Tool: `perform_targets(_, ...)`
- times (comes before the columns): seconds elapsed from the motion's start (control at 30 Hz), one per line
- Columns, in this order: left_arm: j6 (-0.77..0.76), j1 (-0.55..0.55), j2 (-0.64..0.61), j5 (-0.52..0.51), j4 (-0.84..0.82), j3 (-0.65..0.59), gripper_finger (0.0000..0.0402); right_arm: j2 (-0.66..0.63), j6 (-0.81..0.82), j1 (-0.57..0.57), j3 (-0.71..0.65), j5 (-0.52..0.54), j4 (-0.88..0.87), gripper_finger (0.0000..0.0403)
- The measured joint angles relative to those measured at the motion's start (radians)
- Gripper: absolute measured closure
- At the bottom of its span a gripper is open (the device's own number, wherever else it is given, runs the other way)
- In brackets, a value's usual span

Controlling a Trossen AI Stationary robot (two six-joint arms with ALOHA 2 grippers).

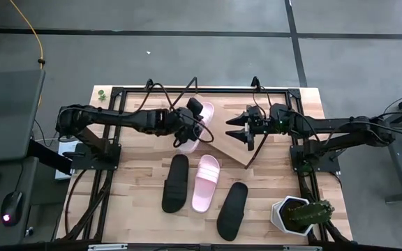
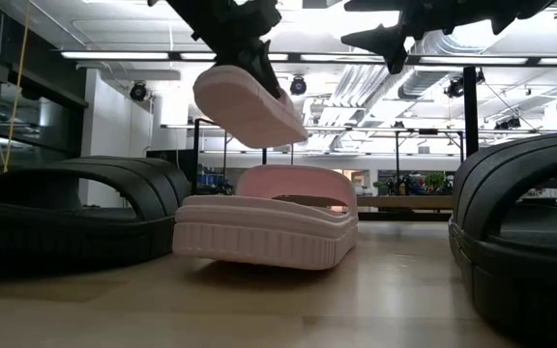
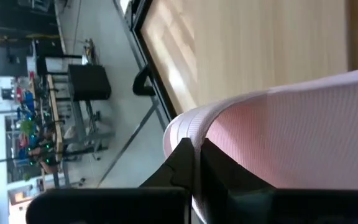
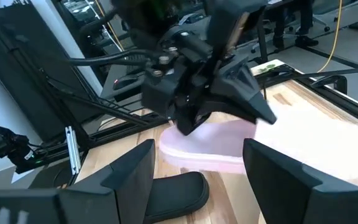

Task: Pick and place slides into the shelf
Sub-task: Put the left pink slipper on the shelf

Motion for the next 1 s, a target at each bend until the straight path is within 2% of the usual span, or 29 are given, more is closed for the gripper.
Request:
perform_targets(0.2,0.054,0.059,0.000,0.005,-0.015,0.000,0.0401,0.000,0.000,-0.006,0.000,0.000,0.001,0.0169)
perform_targets(0.5,0.057,0.147,0.000,0.132,-0.010,0.000,0.0402,0.000,-0.019,-0.042,0.000,-0.003,0.001,0.0169)
perform_targets(0.73,0.072,0.203,0.019,0.170,0.014,0.001,0.0402,0.000,-0.019,-0.081,0.000,-0.067,0.009,0.0169)
perform_targets(1.0,0.125,0.246,0.114,0.177,0.067,0.001,0.0401,-0.012,-0.042,-0.134,-0.001,-0.127,0.010,0.0169)
